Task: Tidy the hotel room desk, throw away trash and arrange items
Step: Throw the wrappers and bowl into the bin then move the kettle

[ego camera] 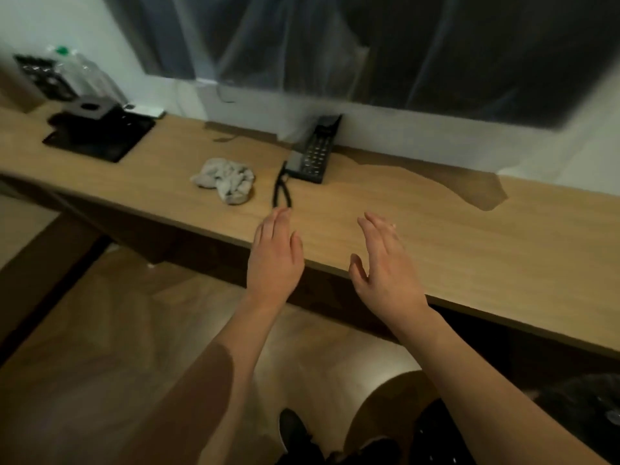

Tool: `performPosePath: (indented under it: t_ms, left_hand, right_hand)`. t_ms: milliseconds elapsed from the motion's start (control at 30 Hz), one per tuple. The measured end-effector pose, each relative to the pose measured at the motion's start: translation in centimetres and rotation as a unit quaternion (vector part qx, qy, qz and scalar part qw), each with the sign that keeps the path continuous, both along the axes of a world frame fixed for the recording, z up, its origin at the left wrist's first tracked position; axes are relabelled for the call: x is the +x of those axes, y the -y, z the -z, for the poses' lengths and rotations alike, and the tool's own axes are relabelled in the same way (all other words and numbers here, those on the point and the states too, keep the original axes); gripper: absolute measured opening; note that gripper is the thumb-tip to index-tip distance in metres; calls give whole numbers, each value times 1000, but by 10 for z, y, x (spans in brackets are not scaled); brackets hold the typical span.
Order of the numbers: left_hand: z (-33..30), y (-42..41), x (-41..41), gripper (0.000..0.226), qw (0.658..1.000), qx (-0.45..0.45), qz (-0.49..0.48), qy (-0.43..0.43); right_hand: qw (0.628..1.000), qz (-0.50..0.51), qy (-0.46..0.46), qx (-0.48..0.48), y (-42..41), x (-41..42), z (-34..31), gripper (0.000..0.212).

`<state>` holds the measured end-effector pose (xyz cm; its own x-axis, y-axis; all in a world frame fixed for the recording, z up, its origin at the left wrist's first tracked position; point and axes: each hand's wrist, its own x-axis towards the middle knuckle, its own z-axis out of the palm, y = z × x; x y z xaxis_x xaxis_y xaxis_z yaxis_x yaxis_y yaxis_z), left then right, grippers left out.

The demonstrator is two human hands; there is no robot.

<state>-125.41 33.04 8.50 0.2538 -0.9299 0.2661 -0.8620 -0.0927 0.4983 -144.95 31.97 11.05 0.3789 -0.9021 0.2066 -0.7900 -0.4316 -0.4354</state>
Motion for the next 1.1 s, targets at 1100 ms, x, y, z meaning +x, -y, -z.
performPosePath:
  t_ms: [1100]
  left_hand:
    - [-18, -200, 484, 44, 885, -3, -465, 12]
  right_hand:
    - [896, -440, 30, 48, -36, 576, -14, 60]
